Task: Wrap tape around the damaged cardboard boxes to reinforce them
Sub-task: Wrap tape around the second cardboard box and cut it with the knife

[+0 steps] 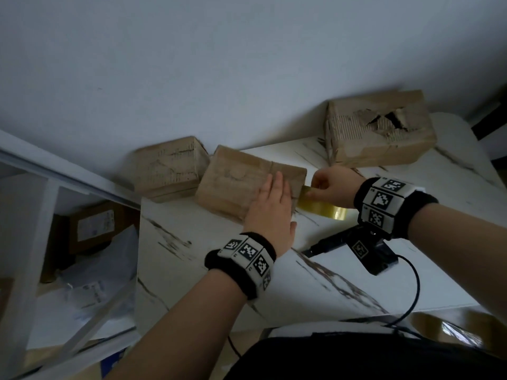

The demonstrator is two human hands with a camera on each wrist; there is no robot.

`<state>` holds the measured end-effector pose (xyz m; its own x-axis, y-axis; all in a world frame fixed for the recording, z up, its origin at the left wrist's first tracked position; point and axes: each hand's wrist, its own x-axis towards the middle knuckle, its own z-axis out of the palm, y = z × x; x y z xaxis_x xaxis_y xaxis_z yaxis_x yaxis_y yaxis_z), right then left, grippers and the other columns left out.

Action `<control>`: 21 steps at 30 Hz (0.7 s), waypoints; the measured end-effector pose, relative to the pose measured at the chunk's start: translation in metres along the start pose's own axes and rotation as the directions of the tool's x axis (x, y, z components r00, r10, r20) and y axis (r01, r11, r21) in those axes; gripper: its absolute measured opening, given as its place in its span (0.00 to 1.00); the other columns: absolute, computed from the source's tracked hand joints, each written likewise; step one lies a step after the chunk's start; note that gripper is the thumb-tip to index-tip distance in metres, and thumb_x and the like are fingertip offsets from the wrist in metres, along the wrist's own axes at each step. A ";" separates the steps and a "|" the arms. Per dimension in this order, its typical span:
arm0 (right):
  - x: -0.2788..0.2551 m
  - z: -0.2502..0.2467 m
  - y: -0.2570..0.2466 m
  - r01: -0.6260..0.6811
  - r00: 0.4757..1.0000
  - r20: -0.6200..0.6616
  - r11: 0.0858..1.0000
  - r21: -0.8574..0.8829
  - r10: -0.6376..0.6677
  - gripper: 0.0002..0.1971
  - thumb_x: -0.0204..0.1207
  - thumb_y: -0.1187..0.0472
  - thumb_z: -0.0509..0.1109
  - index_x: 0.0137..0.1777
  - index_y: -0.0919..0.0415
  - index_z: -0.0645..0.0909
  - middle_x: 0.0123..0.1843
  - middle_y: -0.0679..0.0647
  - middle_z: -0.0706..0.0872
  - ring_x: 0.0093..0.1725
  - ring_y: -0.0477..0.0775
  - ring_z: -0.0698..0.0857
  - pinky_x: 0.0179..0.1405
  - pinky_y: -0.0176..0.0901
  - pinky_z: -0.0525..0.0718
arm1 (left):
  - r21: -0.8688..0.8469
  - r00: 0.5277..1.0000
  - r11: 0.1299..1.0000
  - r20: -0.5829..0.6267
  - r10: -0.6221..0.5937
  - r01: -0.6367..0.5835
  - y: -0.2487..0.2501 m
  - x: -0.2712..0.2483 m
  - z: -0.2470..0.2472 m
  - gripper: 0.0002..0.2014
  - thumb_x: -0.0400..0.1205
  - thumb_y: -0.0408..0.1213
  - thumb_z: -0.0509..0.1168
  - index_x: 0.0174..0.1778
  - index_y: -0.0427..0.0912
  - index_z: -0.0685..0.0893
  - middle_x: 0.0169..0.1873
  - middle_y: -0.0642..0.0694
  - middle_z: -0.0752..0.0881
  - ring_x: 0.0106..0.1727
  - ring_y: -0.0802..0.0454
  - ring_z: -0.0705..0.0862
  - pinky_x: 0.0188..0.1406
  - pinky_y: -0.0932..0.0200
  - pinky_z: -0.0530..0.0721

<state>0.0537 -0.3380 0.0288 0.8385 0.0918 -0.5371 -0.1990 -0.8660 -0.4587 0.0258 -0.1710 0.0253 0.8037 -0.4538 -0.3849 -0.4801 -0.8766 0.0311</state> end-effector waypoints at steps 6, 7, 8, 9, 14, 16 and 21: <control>-0.012 0.000 0.001 -0.079 0.994 -0.066 0.993 0.085 0.085 0.13 0.75 0.50 0.67 0.32 0.53 0.74 0.31 0.51 0.78 0.36 0.54 0.80 0.35 0.42 0.75 | -0.070 0.985 0.983 -0.042 0.167 -0.170 -0.017 0.016 -0.006 0.37 0.84 0.45 0.58 0.84 0.43 0.43 0.83 0.47 0.39 0.84 0.49 0.40 0.81 0.53 0.43; -0.015 0.000 -0.002 -0.084 0.992 -0.084 0.991 0.100 0.093 0.14 0.75 0.50 0.66 0.31 0.54 0.73 0.30 0.51 0.77 0.36 0.54 0.79 0.35 0.42 0.75 | -0.100 0.987 0.983 -0.048 0.151 -0.155 -0.019 0.017 -0.007 0.37 0.84 0.44 0.59 0.84 0.45 0.44 0.83 0.48 0.39 0.84 0.49 0.40 0.81 0.51 0.46; -0.017 0.000 -0.005 -0.087 0.991 -0.096 0.990 0.108 0.098 0.14 0.76 0.50 0.66 0.31 0.55 0.72 0.30 0.51 0.76 0.35 0.53 0.78 0.34 0.42 0.74 | -0.122 0.991 0.983 -0.047 0.129 -0.134 -0.021 0.018 -0.007 0.37 0.84 0.44 0.59 0.84 0.47 0.46 0.83 0.48 0.39 0.84 0.48 0.40 0.81 0.49 0.51; -0.020 0.001 -0.010 -0.093 0.990 -0.101 0.991 0.101 0.103 0.14 0.76 0.50 0.65 0.33 0.56 0.72 0.30 0.50 0.75 0.35 0.52 0.77 0.33 0.42 0.73 | -0.133 0.993 0.984 -0.044 0.111 -0.116 -0.023 0.018 -0.006 0.36 0.84 0.44 0.60 0.84 0.49 0.47 0.83 0.48 0.39 0.84 0.46 0.40 0.80 0.47 0.54; -0.031 0.023 -0.026 -0.132 0.990 -0.031 0.979 0.157 0.139 0.16 0.80 0.52 0.63 0.50 0.68 0.80 0.42 0.57 0.78 0.44 0.54 0.76 0.39 0.42 0.71 | -0.063 0.993 0.993 -0.076 0.095 -0.100 -0.038 0.007 0.004 0.34 0.85 0.42 0.57 0.83 0.54 0.46 0.84 0.48 0.41 0.84 0.45 0.41 0.82 0.43 0.46; -0.033 0.032 -0.034 -0.139 0.990 0.014 0.965 0.223 0.139 0.20 0.80 0.53 0.63 0.54 0.74 0.81 0.43 0.64 0.79 0.44 0.59 0.80 0.42 0.46 0.76 | -0.046 0.993 0.995 -0.076 0.086 -0.089 -0.050 0.001 0.007 0.34 0.85 0.41 0.58 0.83 0.56 0.46 0.84 0.49 0.41 0.84 0.46 0.41 0.82 0.42 0.43; -0.034 0.057 -0.057 -0.164 0.984 0.115 0.926 0.339 0.132 0.14 0.81 0.51 0.62 0.47 0.64 0.77 0.37 0.56 0.81 0.31 0.51 0.81 0.31 0.39 0.80 | -0.056 0.997 0.997 -0.053 0.048 -0.051 -0.079 -0.012 0.008 0.35 0.84 0.36 0.59 0.82 0.60 0.49 0.84 0.48 0.42 0.84 0.48 0.43 0.81 0.42 0.45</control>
<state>0.0079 -0.2643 0.0327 0.7407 0.0323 -0.6710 -0.4940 -0.6508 -0.5766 0.0512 -0.0948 0.0202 0.7972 -0.5032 -0.3336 -0.5001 -0.8599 0.1020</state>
